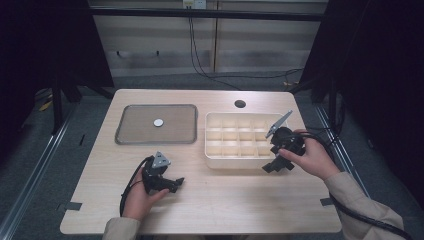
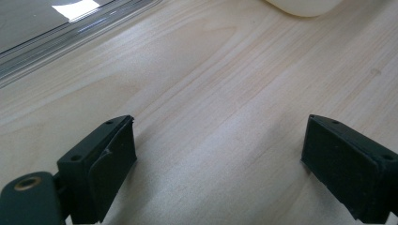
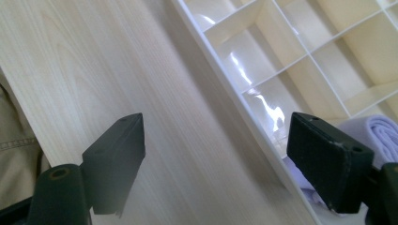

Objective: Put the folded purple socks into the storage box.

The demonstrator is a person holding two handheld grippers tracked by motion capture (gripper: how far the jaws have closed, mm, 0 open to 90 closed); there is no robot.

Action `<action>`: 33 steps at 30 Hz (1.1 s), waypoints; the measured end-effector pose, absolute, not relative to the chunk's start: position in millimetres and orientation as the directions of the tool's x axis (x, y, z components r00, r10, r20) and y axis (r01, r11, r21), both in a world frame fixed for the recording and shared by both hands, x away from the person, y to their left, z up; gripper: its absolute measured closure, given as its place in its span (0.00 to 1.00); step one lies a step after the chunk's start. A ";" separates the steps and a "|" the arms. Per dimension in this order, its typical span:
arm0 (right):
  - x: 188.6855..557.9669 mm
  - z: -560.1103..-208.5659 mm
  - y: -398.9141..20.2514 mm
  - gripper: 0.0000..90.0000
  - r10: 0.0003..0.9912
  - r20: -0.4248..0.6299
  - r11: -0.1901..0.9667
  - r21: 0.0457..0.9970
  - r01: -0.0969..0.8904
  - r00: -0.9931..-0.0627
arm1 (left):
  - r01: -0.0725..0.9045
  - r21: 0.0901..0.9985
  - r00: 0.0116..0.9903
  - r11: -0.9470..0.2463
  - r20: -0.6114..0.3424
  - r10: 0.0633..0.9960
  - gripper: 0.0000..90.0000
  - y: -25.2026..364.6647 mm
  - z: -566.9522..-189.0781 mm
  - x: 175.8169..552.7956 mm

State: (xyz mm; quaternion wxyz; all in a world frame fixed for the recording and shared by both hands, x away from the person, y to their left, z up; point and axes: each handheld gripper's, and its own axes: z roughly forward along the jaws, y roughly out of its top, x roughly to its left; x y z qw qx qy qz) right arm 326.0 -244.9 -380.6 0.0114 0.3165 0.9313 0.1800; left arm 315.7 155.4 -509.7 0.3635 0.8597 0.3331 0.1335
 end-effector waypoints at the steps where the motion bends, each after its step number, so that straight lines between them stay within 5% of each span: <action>1: 324.7 -380.3 -243.4 0.22 0.590 0.093 0.738 0.342 0.582 -0.802 | 0.480 0.714 0.741 -0.510 -0.019 0.671 0.10 155.2 -509.9 315.5; 33: 299.5 -392.2 -207.9 0.21 0.493 0.126 0.785 0.361 0.503 -0.861 | 0.480 0.713 0.741 -0.511 -0.018 0.672 0.10 155.5 -509.8 315.2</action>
